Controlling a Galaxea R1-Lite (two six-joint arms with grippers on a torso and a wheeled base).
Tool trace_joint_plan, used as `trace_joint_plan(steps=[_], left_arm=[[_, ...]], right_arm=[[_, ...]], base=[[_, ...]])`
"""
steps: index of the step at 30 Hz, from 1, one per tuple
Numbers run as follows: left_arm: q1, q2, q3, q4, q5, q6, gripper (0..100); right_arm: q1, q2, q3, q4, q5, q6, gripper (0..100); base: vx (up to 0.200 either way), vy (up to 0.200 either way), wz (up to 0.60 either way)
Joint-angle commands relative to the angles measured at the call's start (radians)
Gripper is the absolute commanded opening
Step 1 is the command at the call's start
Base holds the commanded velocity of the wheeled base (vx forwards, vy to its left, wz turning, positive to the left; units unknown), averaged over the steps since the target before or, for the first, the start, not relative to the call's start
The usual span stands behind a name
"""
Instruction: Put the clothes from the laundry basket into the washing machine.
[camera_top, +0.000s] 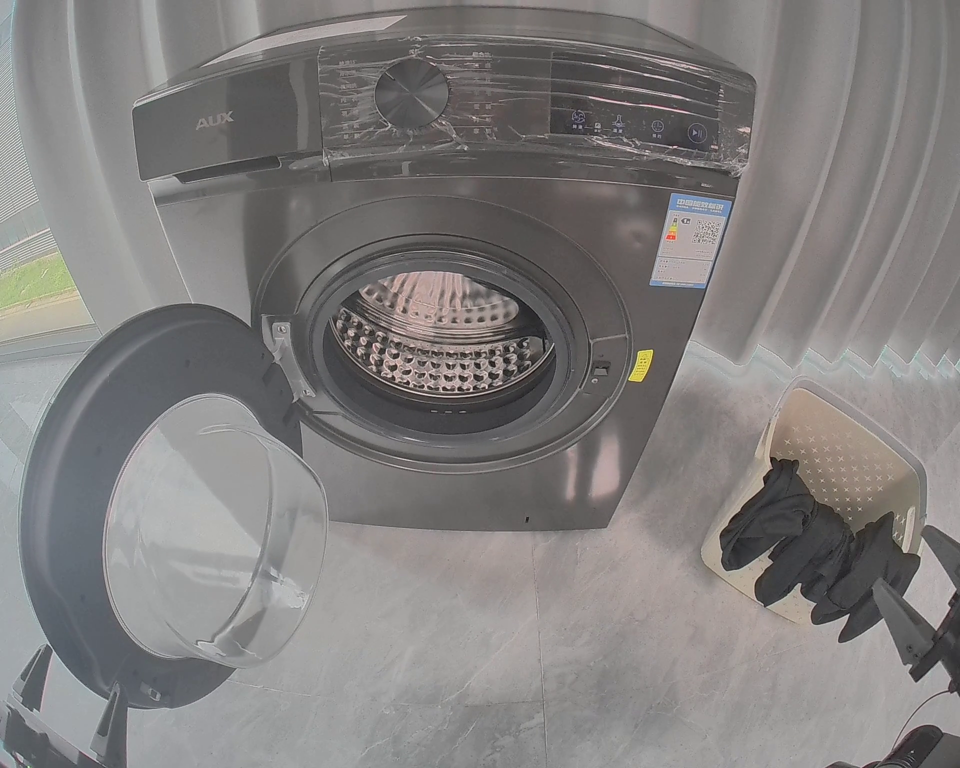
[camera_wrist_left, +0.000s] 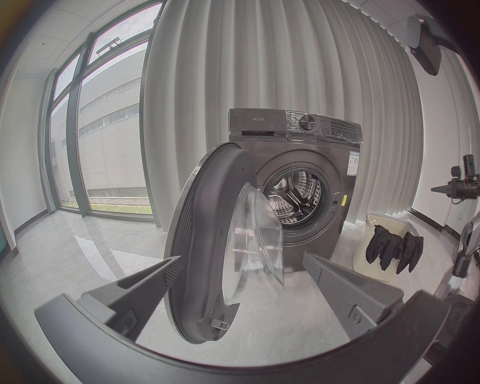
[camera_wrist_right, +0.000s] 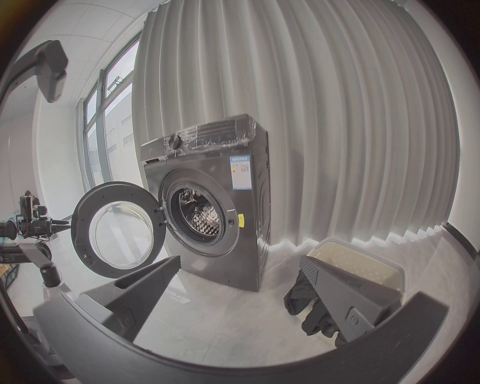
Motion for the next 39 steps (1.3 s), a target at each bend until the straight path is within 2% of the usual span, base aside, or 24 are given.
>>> trace_joint_plan(steps=[1,4,8,11,16,17,20,21,24,34,39], left_arm=[[0.0,-0.016,0.016,0.0,0.0,0.0,100],[0.0,-0.016,0.016,0.0,0.0,0.0,100],[0.0,-0.016,0.016,0.002,0.0,0.0,100],[0.0,-0.016,0.016,0.002,0.0,0.0,100],[0.0,-0.016,0.016,0.002,0.0,0.0,100],[0.0,-0.016,0.016,0.002,0.0,0.0,100],[0.0,-0.016,0.016,0.002,0.0,0.0,100],[0.0,-0.016,0.016,0.002,0.002,0.001,100],[0.0,-0.016,0.016,0.0,0.006,0.0,100],[0.0,-0.016,0.016,0.0,0.005,0.0,100],[0.0,-0.016,0.016,0.0,0.003,0.001,100]], right_arm=[[-0.176,-0.425,0.017,0.23,0.091,-0.015,100],[-0.218,-0.507,0.017,0.331,0.097,-0.017,100],[-0.213,-0.553,0.017,0.411,0.096,-0.02,100],[-0.205,-0.585,0.017,0.526,0.084,-0.012,100],[-0.207,-0.585,0.017,0.527,0.068,-0.011,100],[-0.207,-0.585,0.017,0.532,0.041,-0.008,100],[-0.207,-0.583,0.017,0.595,-0.128,-0.009,100],[-0.205,-0.583,0.017,0.613,-0.137,-0.004,100],[-0.204,-0.583,0.017,0.599,-0.082,-0.004,100],[-0.205,-0.583,0.017,0.598,-0.085,-0.003,100],[-0.202,-0.585,0.017,0.598,-0.085,0.003,100]], base=[[0.0,0.0,0.0],[0.0,0.0,0.0],[0.0,0.0,0.0],[0.0,0.0,0.0],[0.0,0.0,0.0],[0.0,0.0,0.0],[0.0,0.0,0.0],[0.0,0.0,0.0],[0.0,-0.133,0.0],[0.0,-0.2,0.0],[0.0,0.0,-0.12]])
